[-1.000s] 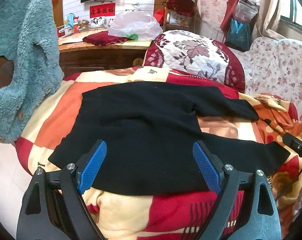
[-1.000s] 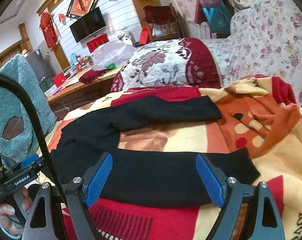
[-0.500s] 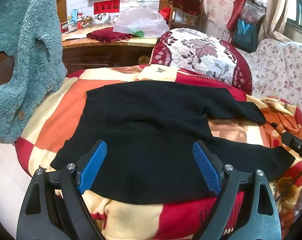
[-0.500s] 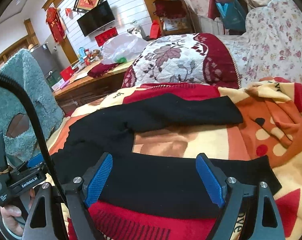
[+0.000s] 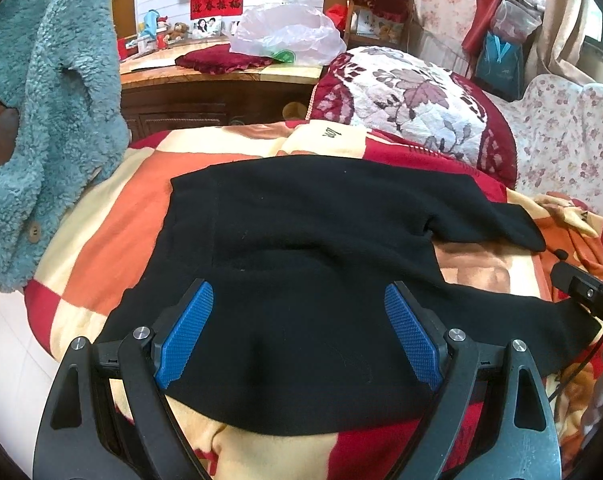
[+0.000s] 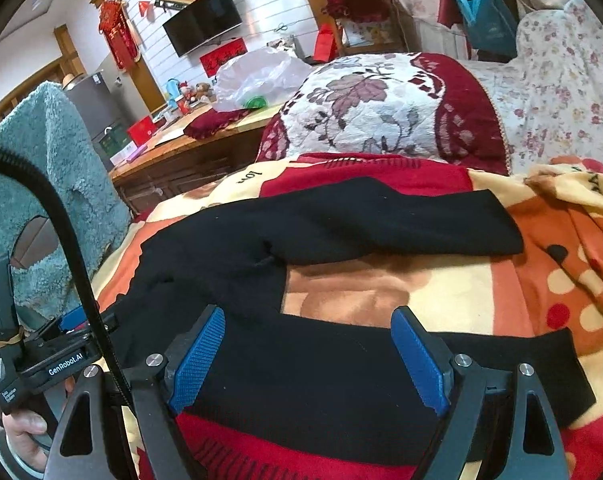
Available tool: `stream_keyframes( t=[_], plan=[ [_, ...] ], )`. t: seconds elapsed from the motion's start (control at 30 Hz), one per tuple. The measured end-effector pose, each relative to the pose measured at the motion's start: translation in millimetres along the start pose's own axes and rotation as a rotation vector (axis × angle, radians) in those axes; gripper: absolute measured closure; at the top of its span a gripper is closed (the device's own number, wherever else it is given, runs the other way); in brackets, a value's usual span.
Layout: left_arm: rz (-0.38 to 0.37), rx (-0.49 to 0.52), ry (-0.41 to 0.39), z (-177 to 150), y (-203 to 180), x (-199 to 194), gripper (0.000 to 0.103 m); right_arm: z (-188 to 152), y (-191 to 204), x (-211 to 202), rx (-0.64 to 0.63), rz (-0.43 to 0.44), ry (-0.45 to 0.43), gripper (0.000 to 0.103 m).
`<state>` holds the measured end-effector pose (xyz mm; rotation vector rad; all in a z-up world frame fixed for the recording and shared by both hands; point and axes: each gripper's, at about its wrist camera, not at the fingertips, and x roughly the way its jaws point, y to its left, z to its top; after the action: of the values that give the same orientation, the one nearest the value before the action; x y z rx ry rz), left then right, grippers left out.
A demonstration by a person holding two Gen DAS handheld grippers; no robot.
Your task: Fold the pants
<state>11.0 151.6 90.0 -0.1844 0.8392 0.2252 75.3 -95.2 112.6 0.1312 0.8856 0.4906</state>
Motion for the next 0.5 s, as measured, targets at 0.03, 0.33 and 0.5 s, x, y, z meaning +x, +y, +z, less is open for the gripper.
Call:
stream_keyframes(
  t=[0.03, 0.33, 0.5],
  plan=[
    [0.0, 0.001, 0.004, 1, 0, 2, 0.015, 1, 0, 3, 0.001, 0.001, 0.002, 0.019],
    [0.011, -0.007, 0.029, 14, 11, 21, 0.015, 11, 1, 30, -0.011, 0.019, 0.041, 0.019],
    [0.023, -0.031, 0.044, 26, 24, 34, 0.015, 18, 0, 46, -0.024, 0.024, 0.062, 0.019]
  ],
)
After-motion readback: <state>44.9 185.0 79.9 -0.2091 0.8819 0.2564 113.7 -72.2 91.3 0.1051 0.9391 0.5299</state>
